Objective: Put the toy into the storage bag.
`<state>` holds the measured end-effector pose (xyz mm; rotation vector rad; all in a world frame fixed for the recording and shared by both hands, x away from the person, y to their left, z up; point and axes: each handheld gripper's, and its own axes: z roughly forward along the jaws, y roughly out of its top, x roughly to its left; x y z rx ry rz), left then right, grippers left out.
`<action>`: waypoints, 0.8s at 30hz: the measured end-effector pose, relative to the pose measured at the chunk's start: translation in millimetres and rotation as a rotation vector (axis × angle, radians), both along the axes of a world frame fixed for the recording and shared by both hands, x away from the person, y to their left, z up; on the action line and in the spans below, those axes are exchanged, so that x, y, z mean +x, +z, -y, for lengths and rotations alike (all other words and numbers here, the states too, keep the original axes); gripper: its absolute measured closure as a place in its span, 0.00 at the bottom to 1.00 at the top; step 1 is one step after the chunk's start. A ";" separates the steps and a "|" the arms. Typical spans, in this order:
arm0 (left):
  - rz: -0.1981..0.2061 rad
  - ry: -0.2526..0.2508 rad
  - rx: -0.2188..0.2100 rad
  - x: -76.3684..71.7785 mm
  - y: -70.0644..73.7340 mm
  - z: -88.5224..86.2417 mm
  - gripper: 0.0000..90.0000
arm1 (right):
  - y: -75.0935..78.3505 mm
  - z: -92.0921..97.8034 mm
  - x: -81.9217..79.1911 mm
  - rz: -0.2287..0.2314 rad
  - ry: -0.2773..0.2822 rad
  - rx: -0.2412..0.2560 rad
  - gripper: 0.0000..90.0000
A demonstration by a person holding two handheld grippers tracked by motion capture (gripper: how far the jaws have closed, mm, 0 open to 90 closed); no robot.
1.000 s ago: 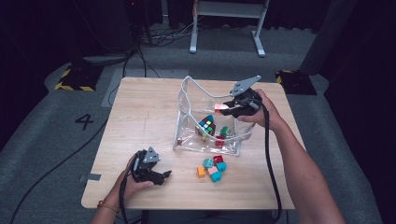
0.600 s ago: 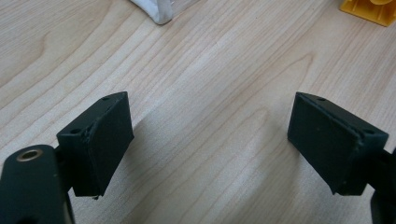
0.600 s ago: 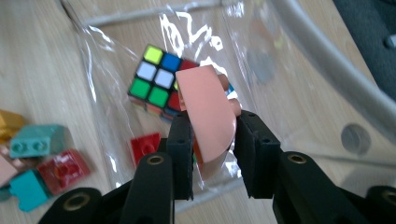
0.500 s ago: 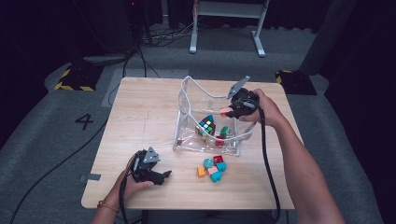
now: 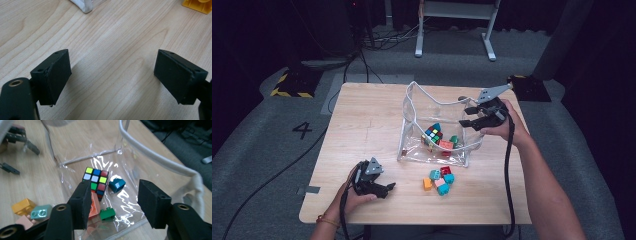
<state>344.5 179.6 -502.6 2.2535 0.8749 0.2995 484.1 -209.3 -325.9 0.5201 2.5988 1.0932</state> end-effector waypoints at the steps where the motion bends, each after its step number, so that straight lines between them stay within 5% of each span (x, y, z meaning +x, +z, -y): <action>1: 0.000 0.000 0.000 0.0 0.0 0.0 0.16 | 0.0 0.0 0.0 0.000 0.000 0.000 0.49; 3: 0.001 0.000 0.001 0.0 0.1 -0.1 0.16 | 4.5 7.0 -9.5 0.051 -0.028 0.037 0.42; 9: 0.001 0.000 0.001 0.0 0.0 0.0 0.16 | 12.4 30.7 -36.8 0.099 -0.085 0.187 0.36; 14: 0.003 0.003 -0.002 0.1 -0.1 0.2 0.16 | 10.0 50.6 -69.0 0.177 -0.111 0.209 0.37; 18: -0.002 0.004 -0.005 -0.1 -0.2 0.4 0.16 | 5.4 68.0 -92.7 0.197 -0.114 0.241 0.37; 24: 0.004 0.002 0.000 0.3 0.0 0.1 0.16 | -11.5 83.6 -115.0 0.206 -0.111 0.217 0.38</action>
